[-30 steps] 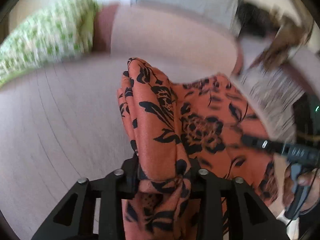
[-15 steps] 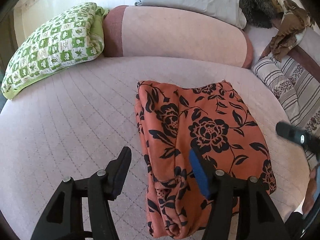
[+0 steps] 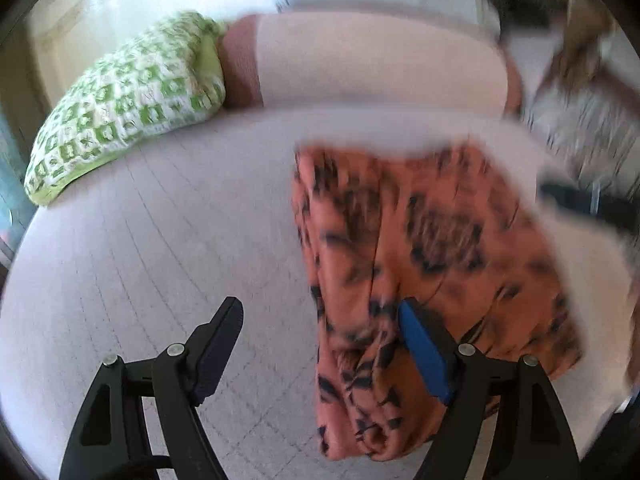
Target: Fold small clothes
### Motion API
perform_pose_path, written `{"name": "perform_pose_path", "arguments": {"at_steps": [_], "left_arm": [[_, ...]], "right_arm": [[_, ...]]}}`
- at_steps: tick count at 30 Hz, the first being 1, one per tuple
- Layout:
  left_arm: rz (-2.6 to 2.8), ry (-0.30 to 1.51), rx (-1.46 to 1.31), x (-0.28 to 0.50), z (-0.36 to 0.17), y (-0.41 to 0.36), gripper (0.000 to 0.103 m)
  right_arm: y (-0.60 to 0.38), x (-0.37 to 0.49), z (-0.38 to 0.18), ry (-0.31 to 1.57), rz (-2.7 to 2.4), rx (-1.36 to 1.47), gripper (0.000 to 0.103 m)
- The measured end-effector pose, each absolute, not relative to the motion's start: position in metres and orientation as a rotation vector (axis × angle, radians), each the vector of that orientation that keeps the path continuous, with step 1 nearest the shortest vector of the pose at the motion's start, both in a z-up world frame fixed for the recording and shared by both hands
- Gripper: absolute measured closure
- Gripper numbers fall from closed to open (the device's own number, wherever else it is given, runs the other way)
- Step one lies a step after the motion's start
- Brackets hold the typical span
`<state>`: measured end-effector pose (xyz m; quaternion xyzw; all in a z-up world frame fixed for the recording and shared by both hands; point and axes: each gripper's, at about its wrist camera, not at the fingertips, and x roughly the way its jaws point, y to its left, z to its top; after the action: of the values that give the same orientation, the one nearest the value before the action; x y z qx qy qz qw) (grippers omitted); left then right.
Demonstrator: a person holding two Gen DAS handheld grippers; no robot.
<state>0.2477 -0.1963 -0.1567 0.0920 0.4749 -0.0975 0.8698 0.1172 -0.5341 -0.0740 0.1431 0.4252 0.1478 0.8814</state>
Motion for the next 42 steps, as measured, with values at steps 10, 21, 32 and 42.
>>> {"name": "perform_pose_path", "arguments": {"at_steps": [10, 21, 32, 42], "left_arm": [[-0.150, 0.863, 0.177, 0.199, -0.105, -0.180, 0.019], [-0.090, 0.795, 0.156, 0.124, -0.062, -0.172, 0.009], [-0.103, 0.724, 0.150, 0.088, -0.027, -0.182, 0.009], [-0.152, 0.691, 0.079, 0.076, -0.009, -0.188, 0.009]], "right_arm": [[-0.538, 0.111, -0.073, 0.954, 0.206, 0.291, 0.013], [-0.521, -0.021, -0.024, 0.877, 0.061, 0.024, 0.000], [-0.509, -0.072, 0.002, 0.831, 0.036, -0.037, 0.000], [-0.505, -0.083, 0.024, 0.780, -0.010, -0.020, 0.000]]}}
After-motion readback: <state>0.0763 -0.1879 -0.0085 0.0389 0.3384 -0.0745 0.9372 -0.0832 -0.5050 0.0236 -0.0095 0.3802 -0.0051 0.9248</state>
